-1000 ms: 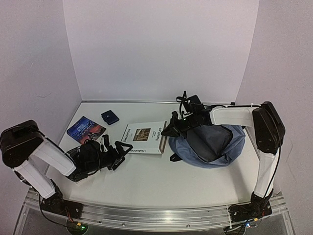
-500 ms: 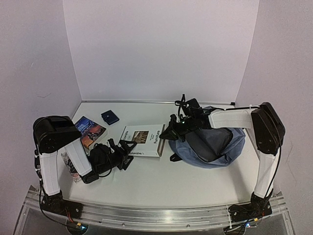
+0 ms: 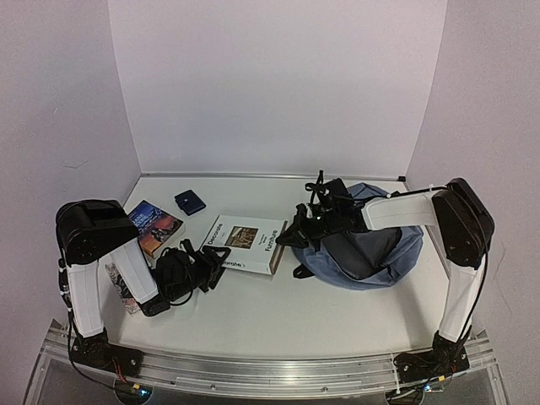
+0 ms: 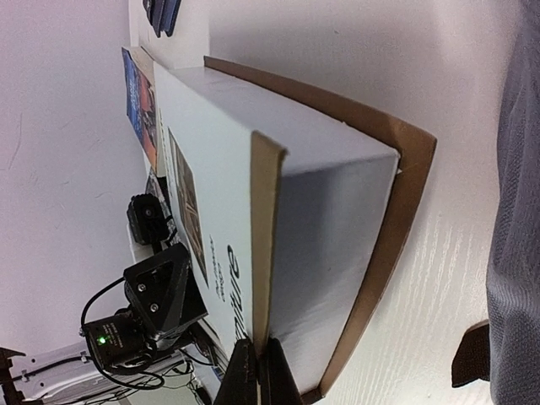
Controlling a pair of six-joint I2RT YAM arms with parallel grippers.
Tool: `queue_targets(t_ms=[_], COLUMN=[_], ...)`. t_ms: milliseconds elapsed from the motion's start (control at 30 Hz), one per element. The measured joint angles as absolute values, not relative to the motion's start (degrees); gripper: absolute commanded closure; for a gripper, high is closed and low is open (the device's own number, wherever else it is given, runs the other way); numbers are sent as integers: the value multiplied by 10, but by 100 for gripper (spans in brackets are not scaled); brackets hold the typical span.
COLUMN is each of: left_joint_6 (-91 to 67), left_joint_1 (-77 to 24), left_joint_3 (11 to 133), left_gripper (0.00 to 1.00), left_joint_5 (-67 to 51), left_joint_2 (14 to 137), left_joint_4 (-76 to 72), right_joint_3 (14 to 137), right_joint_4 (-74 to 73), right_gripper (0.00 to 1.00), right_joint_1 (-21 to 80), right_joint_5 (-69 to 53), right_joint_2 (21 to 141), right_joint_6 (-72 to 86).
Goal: Pack the student bag
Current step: Pick up the book from the center of the board.
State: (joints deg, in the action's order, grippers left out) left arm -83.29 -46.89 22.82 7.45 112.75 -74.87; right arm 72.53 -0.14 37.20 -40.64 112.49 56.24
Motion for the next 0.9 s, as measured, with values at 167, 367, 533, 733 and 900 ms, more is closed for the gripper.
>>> queue_targets(t_ms=[167,367,533,733,900], left_joint_6=[-805,-768,-734,-705,-694], left_joint_1=[-468,-464,-462,-453,-424], left_joint_3=[227,224,220,217,219], left_gripper=[47,60,82,87,88], left_joint_5=[84,97,101,83,67], left_joint_2=[1091,1036,992,905,824], left_joint_4=[-734,-731,-730,-726,-715], right_joint_3=[698,690,691,735,766], right_joint_4=[40,72,84,79,81], right_gripper=[100,100,57,2,2], right_joint_1=[371,369,368,366,339], right_joint_5=[-413,-422,-436,-479,-506], right_joint_2=[1119,1106,1095,1092,1050], right_joint_6=[581,592,587,558,527])
